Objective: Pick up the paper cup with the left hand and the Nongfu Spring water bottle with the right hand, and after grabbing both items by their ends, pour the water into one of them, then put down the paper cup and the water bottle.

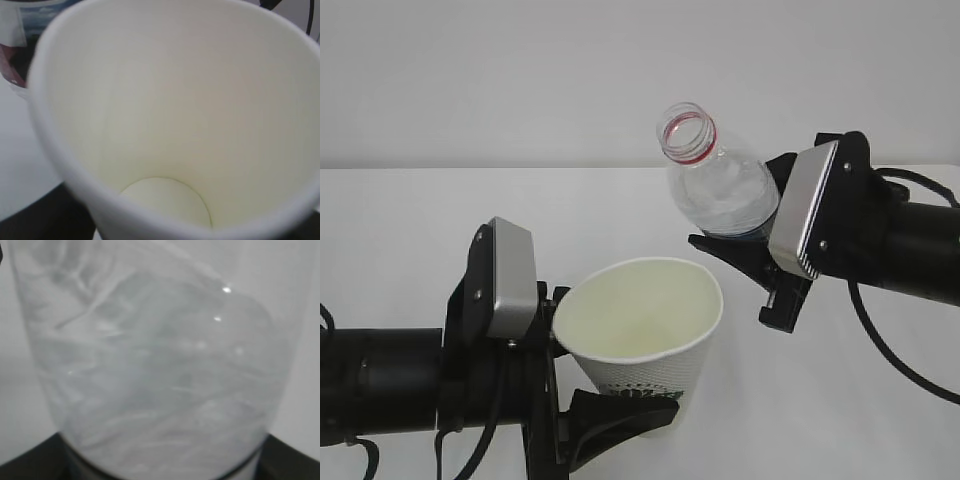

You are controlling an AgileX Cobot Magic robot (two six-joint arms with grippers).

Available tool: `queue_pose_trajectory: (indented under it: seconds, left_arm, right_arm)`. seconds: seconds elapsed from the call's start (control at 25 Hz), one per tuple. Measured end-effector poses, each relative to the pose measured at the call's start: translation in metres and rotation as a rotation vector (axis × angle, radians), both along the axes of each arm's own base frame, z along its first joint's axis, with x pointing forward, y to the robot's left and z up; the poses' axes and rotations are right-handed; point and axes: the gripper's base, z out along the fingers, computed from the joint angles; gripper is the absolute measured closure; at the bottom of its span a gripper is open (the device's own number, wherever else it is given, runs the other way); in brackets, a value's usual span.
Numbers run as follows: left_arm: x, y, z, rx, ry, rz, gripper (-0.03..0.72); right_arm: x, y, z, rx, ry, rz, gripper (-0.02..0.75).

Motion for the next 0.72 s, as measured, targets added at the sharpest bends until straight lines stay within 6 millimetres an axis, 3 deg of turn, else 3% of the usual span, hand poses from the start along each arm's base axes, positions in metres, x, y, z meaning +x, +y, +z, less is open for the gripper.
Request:
queue_pose_trajectory:
  seconds: [0.72]
  left_arm:
    - [0.0011,0.0011,-0.0028,0.031,0.007,0.016,0.146]
  right_arm:
    - [0.0049,-0.0034,0.0029,-0.114,-0.177,-0.016,0.29]
